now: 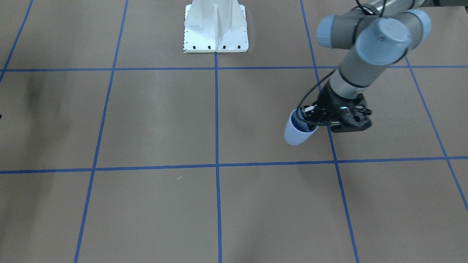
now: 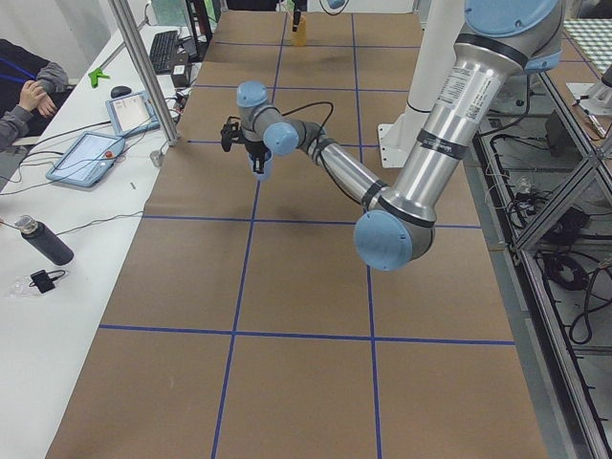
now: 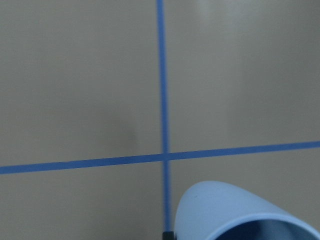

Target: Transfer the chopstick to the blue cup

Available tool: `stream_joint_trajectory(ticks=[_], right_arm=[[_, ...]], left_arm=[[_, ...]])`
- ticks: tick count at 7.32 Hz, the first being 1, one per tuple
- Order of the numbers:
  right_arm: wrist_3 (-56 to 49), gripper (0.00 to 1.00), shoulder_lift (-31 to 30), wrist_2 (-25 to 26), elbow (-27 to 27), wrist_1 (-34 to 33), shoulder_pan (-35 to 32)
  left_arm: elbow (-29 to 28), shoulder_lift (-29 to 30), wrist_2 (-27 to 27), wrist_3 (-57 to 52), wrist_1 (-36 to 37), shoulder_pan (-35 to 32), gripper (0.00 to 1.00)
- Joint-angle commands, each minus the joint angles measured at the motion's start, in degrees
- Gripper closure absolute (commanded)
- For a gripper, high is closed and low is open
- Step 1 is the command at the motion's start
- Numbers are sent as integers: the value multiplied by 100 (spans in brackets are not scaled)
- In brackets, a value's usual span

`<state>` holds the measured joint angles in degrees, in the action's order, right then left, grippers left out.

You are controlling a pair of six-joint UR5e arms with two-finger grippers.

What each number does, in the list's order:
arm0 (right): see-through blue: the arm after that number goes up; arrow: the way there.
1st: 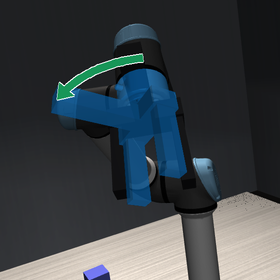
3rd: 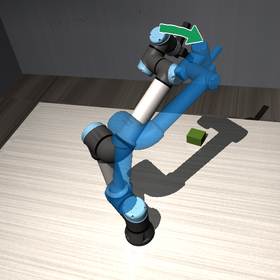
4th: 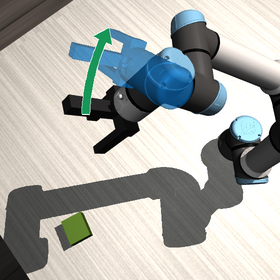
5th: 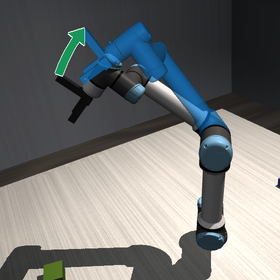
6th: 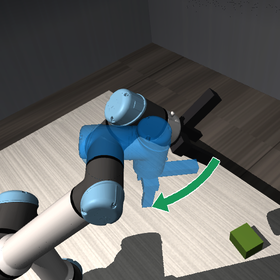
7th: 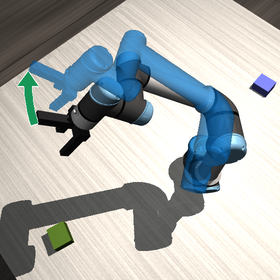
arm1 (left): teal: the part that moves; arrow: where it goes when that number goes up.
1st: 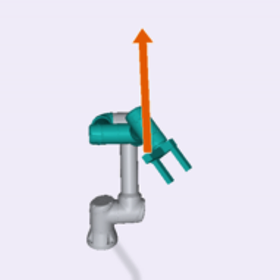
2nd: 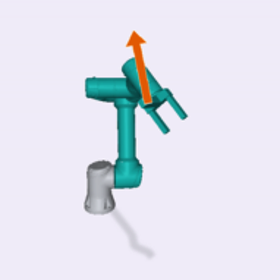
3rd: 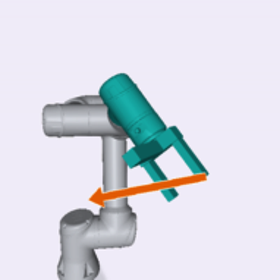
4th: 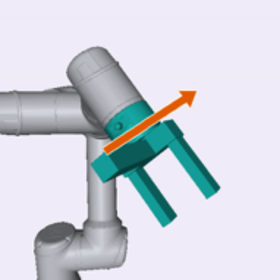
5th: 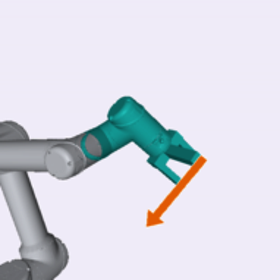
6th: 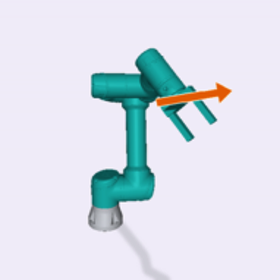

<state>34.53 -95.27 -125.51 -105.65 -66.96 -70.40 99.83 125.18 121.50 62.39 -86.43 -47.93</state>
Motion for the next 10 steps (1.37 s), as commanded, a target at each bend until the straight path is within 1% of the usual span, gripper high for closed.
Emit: stream_joint_trajectory(ticks=[1, 2, 3, 4, 5, 6, 8, 9, 10], right_arm=[[1, 0, 0, 0, 0, -1, 9], [1, 0, 0, 0, 17, -1, 9], [1, 0, 0, 0, 26, -1, 9], [1, 0, 0, 0, 26, 8, 9], [1, 0, 9, 0, 26, -1, 9], [1, 0, 9, 0, 35, 8, 9], [1, 0, 9, 0, 35, -1, 9], [1, 0, 9, 0, 35, -1, 9], [1, 0, 9, 0, 35, -1, 9]], left_arm=[[-338, 1048, -713, 981, 495, 1019, 100], [-898, 1531, -1124, 1281, 460, 1458, 100], [-1304, 1779, -1276, 1363, 330, 1671, 100], [-1325, 1669, -1347, 1381, 85, 1812, 100], [-1325, 1554, -1444, 1355, 39, 1927, 100], [-1308, 1492, -1445, 1320, -5, 1928, 100], [-1317, 1308, -1445, 1302, -408, 1945, 100], [-1308, 1272, -1445, 1250, -462, 1954, 85], [-1256, 1281, -1436, 1240, -454, 1946, 39]])
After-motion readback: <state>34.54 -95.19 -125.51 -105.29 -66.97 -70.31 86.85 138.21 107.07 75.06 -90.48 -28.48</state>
